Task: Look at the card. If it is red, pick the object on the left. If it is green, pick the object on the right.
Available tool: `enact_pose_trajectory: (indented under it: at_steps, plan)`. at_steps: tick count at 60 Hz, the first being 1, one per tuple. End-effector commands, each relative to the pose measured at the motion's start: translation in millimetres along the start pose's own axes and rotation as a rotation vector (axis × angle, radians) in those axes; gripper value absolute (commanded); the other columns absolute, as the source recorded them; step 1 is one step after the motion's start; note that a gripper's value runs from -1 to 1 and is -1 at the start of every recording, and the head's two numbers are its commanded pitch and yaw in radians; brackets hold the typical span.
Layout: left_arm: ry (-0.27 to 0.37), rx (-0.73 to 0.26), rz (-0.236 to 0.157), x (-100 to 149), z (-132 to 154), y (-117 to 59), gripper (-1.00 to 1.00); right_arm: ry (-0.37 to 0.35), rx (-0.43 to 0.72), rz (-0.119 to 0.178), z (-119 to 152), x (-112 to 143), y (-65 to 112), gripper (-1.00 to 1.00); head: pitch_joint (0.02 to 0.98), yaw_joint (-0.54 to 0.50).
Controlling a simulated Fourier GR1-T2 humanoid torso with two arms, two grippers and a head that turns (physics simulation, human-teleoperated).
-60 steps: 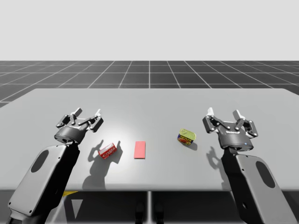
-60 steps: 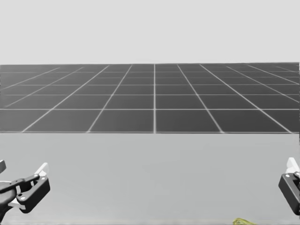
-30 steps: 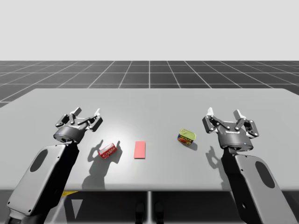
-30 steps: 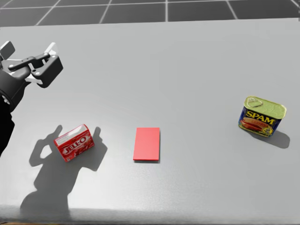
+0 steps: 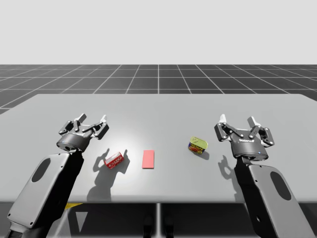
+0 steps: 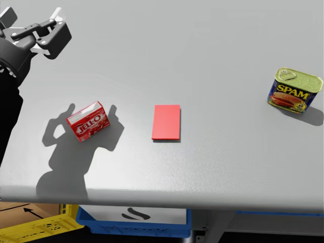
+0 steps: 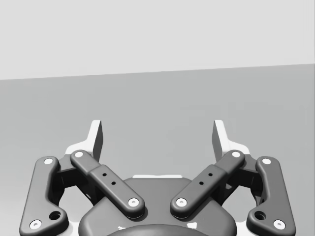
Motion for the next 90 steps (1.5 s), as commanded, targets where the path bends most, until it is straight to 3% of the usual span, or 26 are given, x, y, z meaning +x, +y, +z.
enact_pose_trajectory:
  at_steps: [1,25,36,45,50,58,61,75,90]
  plan:
    - [0.0,0.0,0.0,-0.2,-0.1,0.0,-1.0,0.0,-0.001,0.001,0.0,-0.1,-0.4,-1.0,0.927,0.11]
    - [0.0,-0.002,0.003,0.3,0.2,-0.4,-1.0,0.0,0.0,0.006,0.3,-0.6,-0.4,-1.0,0.92,0.34]
    - [-0.005,-0.007,0.009,1.3,0.9,-2.3,-1.0,-0.001,-0.002,0.006,-0.1,-0.8,-0.7,-1.0,0.914,0.36]
    - [0.005,-0.078,0.055,12.5,12.5,-6.5,-1.0,-0.001,-0.005,0.006,0.3,-0.9,-0.8,-1.0,0.907,0.36]
    - [0.029,-0.147,0.033,20.3,24.8,-11.0,-1.0,-0.001,-0.005,0.007,0.2,-1.0,-1.0,-1.0,0.904,0.36]
    - [0.055,-0.29,-0.069,23.9,51.6,-16.7,-1.0,-0.001,-0.007,0.008,0.4,-1.2,-1.0,-1.0,0.904,0.36]
    - [0.072,-0.345,-0.09,22.1,63.5,-14.4,-1.0,-0.001,-0.008,0.008,0.3,-1.3,-1.0,-1.0,0.904,0.37]
    - [0.101,-0.505,-0.076,1.0,99.4,13.9,-1.0,0.0,-0.011,0.011,-0.4,-2.5,-0.1,-1.0,0.902,0.37]
    - [0.186,-0.615,-0.105,-37.3,127.3,37.4,-1.0,-0.005,-0.014,0.012,-1.0,-2.9,0.2,-1.0,0.896,0.37]
